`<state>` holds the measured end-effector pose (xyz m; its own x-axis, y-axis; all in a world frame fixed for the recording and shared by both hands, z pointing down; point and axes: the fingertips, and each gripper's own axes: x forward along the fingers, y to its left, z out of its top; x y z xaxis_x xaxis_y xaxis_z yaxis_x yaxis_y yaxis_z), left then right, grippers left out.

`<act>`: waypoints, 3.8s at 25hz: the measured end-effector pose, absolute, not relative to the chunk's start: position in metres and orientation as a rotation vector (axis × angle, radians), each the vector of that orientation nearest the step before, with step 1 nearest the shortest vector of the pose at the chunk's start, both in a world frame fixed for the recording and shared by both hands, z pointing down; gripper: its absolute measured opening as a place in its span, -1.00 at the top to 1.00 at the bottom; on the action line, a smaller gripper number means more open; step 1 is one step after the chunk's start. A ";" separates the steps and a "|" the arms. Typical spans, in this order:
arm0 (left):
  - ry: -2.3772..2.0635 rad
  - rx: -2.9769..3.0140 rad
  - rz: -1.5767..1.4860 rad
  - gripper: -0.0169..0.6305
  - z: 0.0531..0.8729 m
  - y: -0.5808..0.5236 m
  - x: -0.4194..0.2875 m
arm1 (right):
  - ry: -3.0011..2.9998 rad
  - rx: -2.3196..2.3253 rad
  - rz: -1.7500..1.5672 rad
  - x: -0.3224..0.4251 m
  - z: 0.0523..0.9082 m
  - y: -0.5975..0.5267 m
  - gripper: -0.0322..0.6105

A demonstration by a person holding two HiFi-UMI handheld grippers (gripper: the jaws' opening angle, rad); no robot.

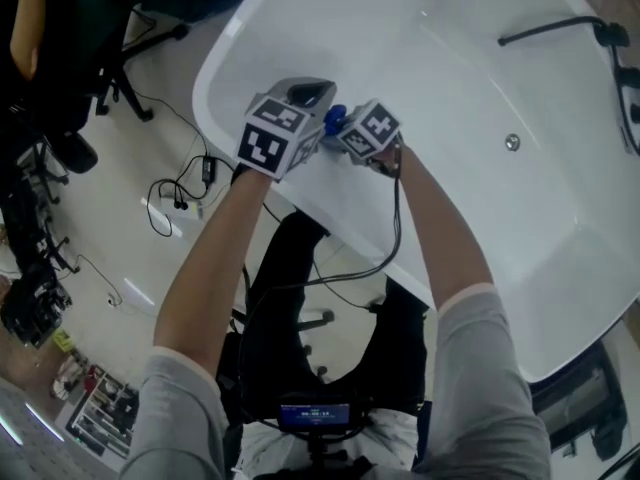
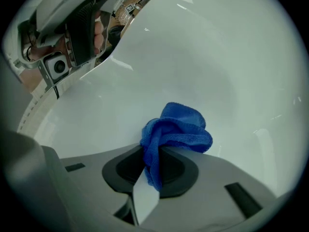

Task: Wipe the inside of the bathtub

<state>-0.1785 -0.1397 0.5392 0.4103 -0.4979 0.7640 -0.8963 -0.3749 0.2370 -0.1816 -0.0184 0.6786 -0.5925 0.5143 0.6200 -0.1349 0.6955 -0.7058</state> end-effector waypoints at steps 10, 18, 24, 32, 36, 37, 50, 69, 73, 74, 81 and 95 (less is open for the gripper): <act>-1.350 2.056 0.718 0.94 0.467 -0.113 -0.184 | -2.273 0.099 0.934 -0.148 0.575 -0.054 0.67; -1.552 2.105 0.579 0.94 0.337 -0.061 -0.154 | -2.453 0.441 0.719 -0.084 0.406 -0.047 0.66; -1.652 2.093 0.543 0.94 0.268 -0.002 -0.126 | -2.529 0.614 0.619 -0.028 0.299 -0.016 0.66; -1.635 2.184 0.521 0.94 0.222 0.048 -0.114 | -2.575 0.838 0.593 0.014 0.241 0.028 0.65; -1.592 2.247 0.491 0.94 0.211 0.057 -0.120 | -2.552 1.014 0.587 0.033 0.220 0.042 0.65; -1.572 2.272 0.488 0.94 0.209 0.056 -0.119 | -2.539 1.071 0.575 0.040 0.217 0.044 0.65; -1.334 2.554 0.412 0.94 0.166 0.109 -0.086 | -2.197 1.764 0.514 0.186 0.182 0.166 0.65; -1.189 2.629 0.461 0.94 0.176 0.146 0.047 | -1.917 1.975 0.606 0.360 0.224 0.248 0.65; -1.188 2.601 0.460 0.94 0.179 0.166 0.080 | -1.917 1.976 0.624 0.397 0.228 0.267 0.65; -1.186 2.596 0.454 0.94 0.178 0.173 0.094 | -1.919 1.982 0.634 0.409 0.230 0.276 0.65; -1.166 2.589 0.450 0.94 0.173 0.192 0.136 | -1.951 1.961 0.632 0.431 0.236 0.302 0.65; -1.180 2.588 0.489 0.94 0.175 0.191 0.137 | -1.935 1.980 0.651 0.444 0.239 0.312 0.65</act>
<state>0.1375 0.1908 0.1754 0.6149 -0.6784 0.4022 -0.7640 -0.6388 0.0908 0.4440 0.3122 0.2391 -0.0077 -0.8595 0.5111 -0.9937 -0.0508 -0.1004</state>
